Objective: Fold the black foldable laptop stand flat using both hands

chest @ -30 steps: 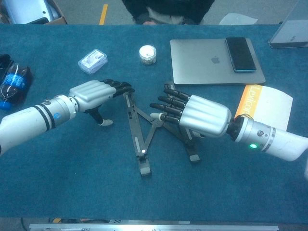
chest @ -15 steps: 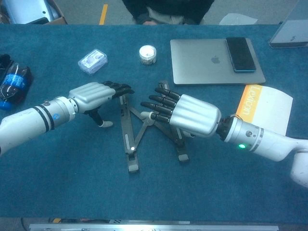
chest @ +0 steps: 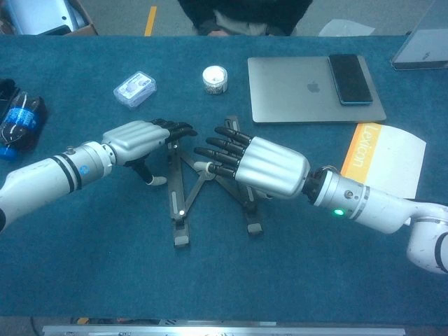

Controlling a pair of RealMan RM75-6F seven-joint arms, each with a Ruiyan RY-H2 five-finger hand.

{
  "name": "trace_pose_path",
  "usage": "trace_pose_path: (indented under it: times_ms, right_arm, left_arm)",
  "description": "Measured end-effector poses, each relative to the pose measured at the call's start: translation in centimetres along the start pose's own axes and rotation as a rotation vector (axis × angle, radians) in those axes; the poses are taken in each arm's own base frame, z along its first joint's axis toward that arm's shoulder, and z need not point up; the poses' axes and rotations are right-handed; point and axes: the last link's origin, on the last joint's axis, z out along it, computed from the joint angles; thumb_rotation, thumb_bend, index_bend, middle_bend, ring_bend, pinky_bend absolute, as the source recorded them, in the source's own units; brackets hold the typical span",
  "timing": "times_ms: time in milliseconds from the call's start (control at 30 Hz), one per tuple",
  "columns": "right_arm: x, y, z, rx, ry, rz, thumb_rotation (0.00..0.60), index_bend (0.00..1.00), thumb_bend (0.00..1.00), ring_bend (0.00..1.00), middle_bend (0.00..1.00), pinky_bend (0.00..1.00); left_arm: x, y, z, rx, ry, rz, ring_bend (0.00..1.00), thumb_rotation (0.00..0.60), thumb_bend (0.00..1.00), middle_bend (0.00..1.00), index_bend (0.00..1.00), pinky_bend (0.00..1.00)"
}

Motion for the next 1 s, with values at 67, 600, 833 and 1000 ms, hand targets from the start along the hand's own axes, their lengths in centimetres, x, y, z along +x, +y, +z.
trace_pose_path:
  times_ms: [67, 600, 833, 1000]
  right_arm:
    - [-0.1, 0.0, 0.2, -0.002, -0.002, 0.005, 0.6, 0.0, 0.0, 0.0, 0.0, 0.0]
    - [-0.1, -0.1, 1.4, 0.005, 0.03, 0.008, 0.6, 0.0, 0.0, 0.0, 0.0, 0.0]
    - [0.1, -0.2, 2.0, 0.031, 0.051, 0.002, 0.6, 0.0, 0.0, 0.0, 0.0, 0.0]
    - [0.2, -0.2, 2.4, 0.039, 0.069, -0.004, 0.6, 0.0, 0.0, 0.0, 0.0, 0.0]
  left_arm:
    - [0.0, 0.0, 0.0, -0.002, 0.0, -0.009, 0.0, 0.6, 0.25, 0.0, 0.0, 0.01]
    - [0.4, 0.1, -0.4, -0.03, -0.02, -0.085, 0.0, 0.6, 0.25, 0.0, 0.0, 0.01]
    - [0.5, -0.2, -0.4, -0.032, -0.051, -0.117, 0.0, 0.6, 0.25, 0.0, 0.0, 0.01]
    - [0.6, -0.3, -0.4, -0.042, -0.062, -0.124, 0.0, 0.6, 0.25, 0.0, 0.0, 0.01]
